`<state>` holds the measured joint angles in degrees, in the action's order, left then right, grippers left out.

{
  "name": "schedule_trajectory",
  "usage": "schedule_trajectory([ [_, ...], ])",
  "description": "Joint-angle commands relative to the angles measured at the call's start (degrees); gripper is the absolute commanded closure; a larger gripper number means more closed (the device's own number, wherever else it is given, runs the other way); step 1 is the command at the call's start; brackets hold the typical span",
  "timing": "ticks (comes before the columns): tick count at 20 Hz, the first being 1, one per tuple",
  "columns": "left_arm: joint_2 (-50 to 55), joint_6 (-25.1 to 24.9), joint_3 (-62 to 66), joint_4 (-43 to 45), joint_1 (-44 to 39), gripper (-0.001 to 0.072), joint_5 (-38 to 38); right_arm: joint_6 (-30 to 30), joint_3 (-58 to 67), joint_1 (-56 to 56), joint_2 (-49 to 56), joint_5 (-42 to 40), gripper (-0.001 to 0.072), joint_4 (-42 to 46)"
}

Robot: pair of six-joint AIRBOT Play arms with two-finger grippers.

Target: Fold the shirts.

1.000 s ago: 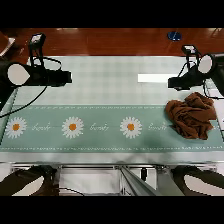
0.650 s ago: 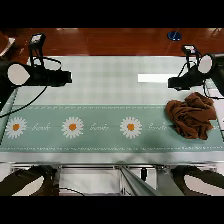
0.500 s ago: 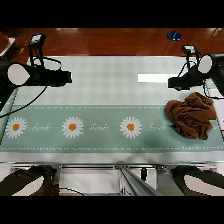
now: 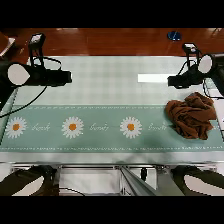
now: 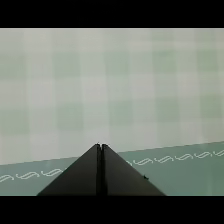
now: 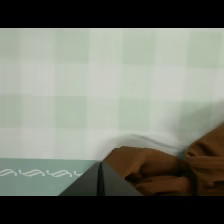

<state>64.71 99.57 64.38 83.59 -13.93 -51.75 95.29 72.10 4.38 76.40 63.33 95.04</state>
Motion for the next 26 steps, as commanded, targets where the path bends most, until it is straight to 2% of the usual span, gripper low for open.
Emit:
schedule_trajectory([
  [1, 0.3, 0.0, 0.0, 0.0, 0.0, 0.0601, 6.2, 0.0, 0.0, 0.0, 0.0, -6.3, 0.0676, 1.0],
  [2, 0.5, 0.0, 0.0, 0.0, 0.0, 0.0348, 8.2, 0.3, 0.1, 0.0, -0.1, -6.8, 0.0525, 2.8],
  [3, 0.9, 0.1, 0.0, 0.0, 0.0, 0.0201, 9.3, 0.1, 0.2, 0.0, -0.3, -5.4, 0.0301, 4.9],
  [6, 0.7, -0.1, 0.0, 0.0, 0.0, 0.0199, 3.6, 0.8, -0.3, -1.5, -3.5, 6.6, 0.0299, 13.9],
  [9, -1.7, -1.9, -1.8, 0.0, -0.4, 0.0199, -4.6, 4.0, -10.0, -10.4, -15.0, 4.2, 0.0299, 14.3],
  [11, -6.4, -1.7, -8.2, -0.2, -2.1, 0.0199, -3.0, 7.5, -19.8, -18.4, -22.7, -1.7, 0.0299, 9.7],
  [13, -10.8, 0.2, -15.7, -0.4, -4.4, 0.0199, 0.9, 7.8, -27.9, -24.9, -25.6, -7.4, 0.0299, 1.0],
  [16, -11.7, 2.8, -22.2, -0.4, -5.4, 0.0199, 4.2, 6.0, -32.2, -28.6, -21.6, -11.8, 0.0299, -8.8],
  [19, -10.7, 2.7, -23.4, -0.4, -5.3, 0.0199, 6.1, 1.4, -32.2, -28.6, -13.9, -11.5, 0.0299, -15.4],
  [22, -9.7, 2.7, -23.4, -0.4, -5.3, 0.0199, 8.7, -4.0, -32.2, -28.5, -7.9, -8.2, 0.0314, -20.2],
  [23, -9.5, 2.7, -23.4, -0.4, -5.3, 0.0199, 8.9, -5.9, -32.2, -28.5, -6.8, -7.3, 0.0385, -21.8],
  [24, -9.3, 2.7, -23.4, -0.4, -5.3, 0.0199, 8.9, -8.3, -32.2, -28.5, -6.4, -6.7, 0.0510, -23.5],
  [25, -9.2, 2.4, -23.3, -0.4, -5.3, 0.0199, 8.8, -12.2, -32.1, -28.5, -6.4, -5.9, 0.0672, -26.5],
  [26, -9.3, 0.5, -22.7, -0.4, -4.9, 0.0199, 7.9, -16.5, -31.1, -28.5, -6.8, -4.6, 0.0683, -30.7],
])
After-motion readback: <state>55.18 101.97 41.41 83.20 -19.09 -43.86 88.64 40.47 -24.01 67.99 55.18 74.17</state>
